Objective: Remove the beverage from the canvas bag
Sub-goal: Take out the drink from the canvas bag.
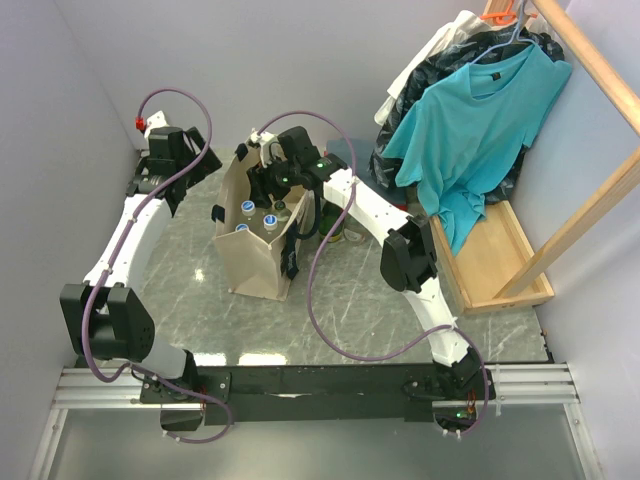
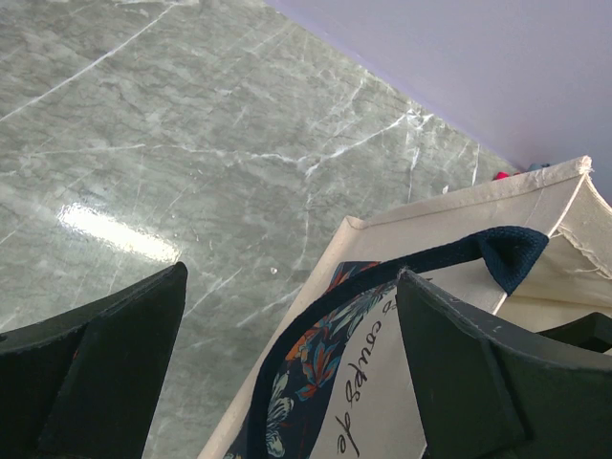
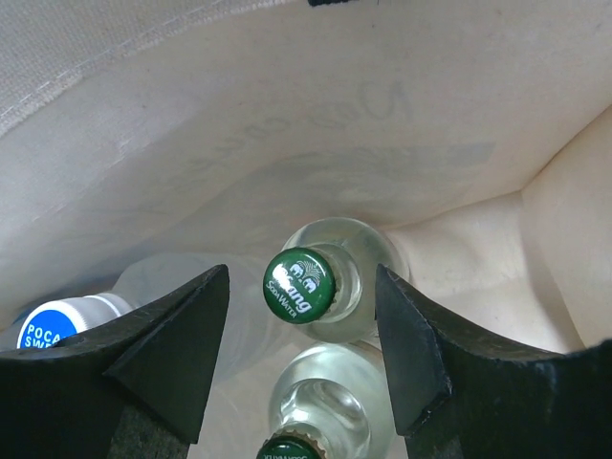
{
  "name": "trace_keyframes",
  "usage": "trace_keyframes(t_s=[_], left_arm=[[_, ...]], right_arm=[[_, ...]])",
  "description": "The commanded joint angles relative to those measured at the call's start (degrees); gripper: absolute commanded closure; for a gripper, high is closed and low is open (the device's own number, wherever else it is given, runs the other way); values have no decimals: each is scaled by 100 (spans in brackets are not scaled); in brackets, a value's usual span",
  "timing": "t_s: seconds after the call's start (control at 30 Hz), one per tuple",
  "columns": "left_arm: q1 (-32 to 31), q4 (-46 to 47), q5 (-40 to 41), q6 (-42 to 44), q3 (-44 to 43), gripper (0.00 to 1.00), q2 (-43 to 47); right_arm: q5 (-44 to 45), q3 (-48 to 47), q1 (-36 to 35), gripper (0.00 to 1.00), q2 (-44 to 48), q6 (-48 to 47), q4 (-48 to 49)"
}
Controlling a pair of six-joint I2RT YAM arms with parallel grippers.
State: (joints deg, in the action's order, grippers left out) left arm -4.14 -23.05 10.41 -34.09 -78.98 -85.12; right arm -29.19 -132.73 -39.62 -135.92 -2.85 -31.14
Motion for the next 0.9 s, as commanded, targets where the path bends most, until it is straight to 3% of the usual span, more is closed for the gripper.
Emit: trace_keyframes(t_s=[0.0,0.27,0.5,0.7,0.77,0.8,0.87], left_arm=[[27,116,84,60,23,4,136],[36,125,48,69,76,4,119],[45,125,84,95,137,4,163],[54,160,66,86,225,4,224],[54,151,66,86,225,4,233],[54,160,66,86,243,4,250],[63,169,57,95,269,4,277]], right_arm=[[-34,-262,-55,30,-128,13,73],[27,-271,-64,34,-207,13,64],[-16,-262,-64,45,-225,13,99],[-131,-245,-73,79,-260,66,143],[-140,-245,-73,86,-277,66,134],[-113,-228,-81,95,-269,66,134],[-113,-158,-81,100,-216,48,169]])
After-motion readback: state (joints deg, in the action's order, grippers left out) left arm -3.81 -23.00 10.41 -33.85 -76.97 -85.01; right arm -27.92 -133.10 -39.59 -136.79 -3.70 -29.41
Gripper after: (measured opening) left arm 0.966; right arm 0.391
